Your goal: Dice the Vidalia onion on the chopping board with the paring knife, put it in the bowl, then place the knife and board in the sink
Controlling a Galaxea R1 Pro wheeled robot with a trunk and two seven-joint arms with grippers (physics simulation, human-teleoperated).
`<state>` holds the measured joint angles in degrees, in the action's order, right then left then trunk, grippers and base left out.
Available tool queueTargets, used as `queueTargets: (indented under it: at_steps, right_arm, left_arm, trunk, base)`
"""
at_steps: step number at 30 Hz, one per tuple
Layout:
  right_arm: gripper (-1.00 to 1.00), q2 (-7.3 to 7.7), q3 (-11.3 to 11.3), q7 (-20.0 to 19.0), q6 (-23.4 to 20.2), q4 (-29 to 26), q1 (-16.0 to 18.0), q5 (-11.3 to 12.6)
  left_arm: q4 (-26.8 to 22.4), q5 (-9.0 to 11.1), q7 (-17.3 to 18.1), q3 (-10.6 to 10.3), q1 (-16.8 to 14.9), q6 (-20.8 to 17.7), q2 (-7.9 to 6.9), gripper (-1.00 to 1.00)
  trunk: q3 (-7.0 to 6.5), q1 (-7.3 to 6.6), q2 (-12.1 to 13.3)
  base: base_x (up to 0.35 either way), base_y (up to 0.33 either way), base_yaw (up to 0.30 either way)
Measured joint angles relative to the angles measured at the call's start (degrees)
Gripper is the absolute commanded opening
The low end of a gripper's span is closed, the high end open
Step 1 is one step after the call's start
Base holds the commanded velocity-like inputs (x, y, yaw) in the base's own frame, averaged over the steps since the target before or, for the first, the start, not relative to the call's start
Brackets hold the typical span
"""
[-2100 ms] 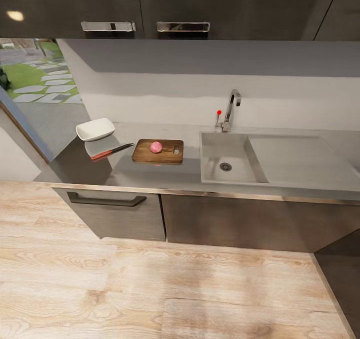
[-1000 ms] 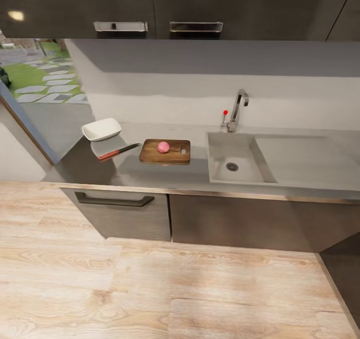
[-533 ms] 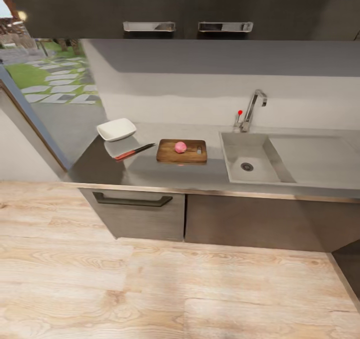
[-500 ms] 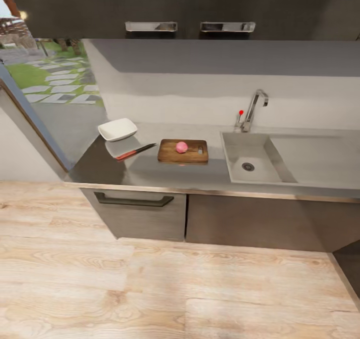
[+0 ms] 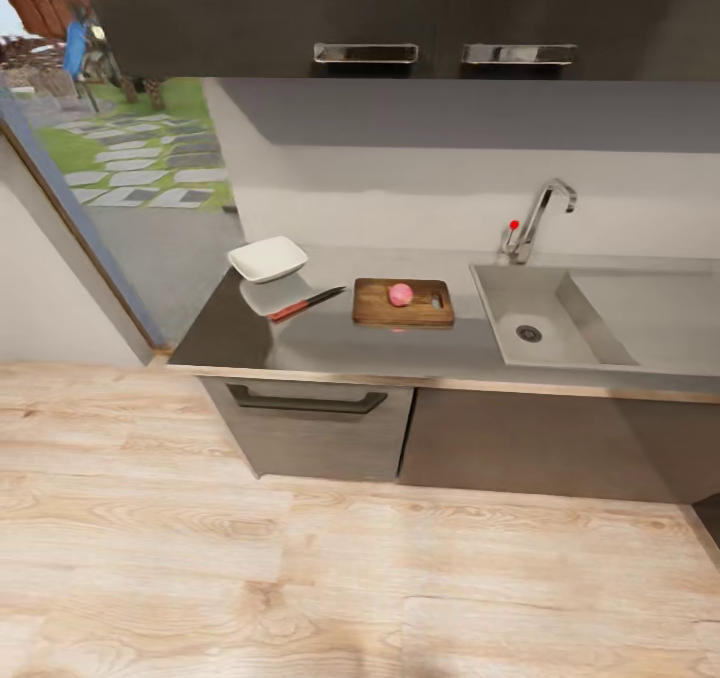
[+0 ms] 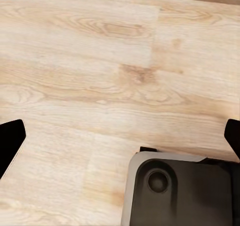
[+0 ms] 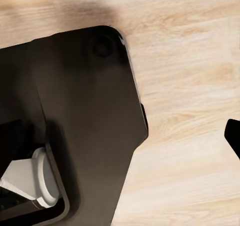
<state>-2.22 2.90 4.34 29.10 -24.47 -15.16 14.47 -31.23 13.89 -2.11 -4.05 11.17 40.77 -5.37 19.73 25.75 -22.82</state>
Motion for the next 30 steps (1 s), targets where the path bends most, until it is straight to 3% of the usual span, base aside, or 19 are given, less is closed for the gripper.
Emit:
queueTargets:
  at_steps: [4, 10, 13, 16, 27, 30]
  right_arm:
    - [1.0, 0.13, 0.0, 1.3, -0.5, -4.4, 0.0, -0.2]
    - [1.0, 0.24, 0.1, 10.8, -3.9, -15.4, 0.0, -1.4]
    - [1.0, 0.26, 0.2, 15.0, -12.8, -25.2, 0.0, -5.7]
    - [1.0, 0.28, 0.2, 16.0, -18.0, -33.0, 0.0, -7.1]
    - [1.0, 0.22, 0.2, 20.0, -34.0, -56.4, 0.0, -7.5]
    - [1.0, 0.21, 0.2, 21.4, -36.6, -60.3, 0.0, -7.5]
  left_arm:
    - [0.0, 0.0, 0.0, 0.0, 0.0, 0.0, 0.0, 1.0]
    - [0.0, 0.0, 0.0, 0.0, 0.0, 0.0, -0.08, 1.0]
    - [0.0, 0.0, 0.0, 0.0, 0.0, 0.0, -0.11, 1.0]
    - [0.0, 0.0, 0.0, 0.0, 0.0, -0.1, -0.14, 1.0]
    - [0.0, 0.0, 0.0, 0.0, 0.0, -0.1, -0.13, 1.0]
    - [0.0, 0.0, 0.0, 0.0, 0.0, -0.1, -0.13, 1.0]
  trunk:
    - [0.0, 0.0, 0.0]
    - [0.0, 0.0, 0.0]
    - [0.0, 0.0, 0.0]
    - [0.0, 0.0, 0.0]
    - [0.0, 0.0, 0.0]
    - [0.0, 0.0, 0.0]
  base:
    - [0.0, 0.303, 0.0]
    - [0.0, 0.303, 0.0]
    - [0.0, 0.303, 0.0]
    - [0.0, 0.303, 0.0]
    - [0.0, 0.303, 0.0]
    - [0.0, 0.302, 0.0]
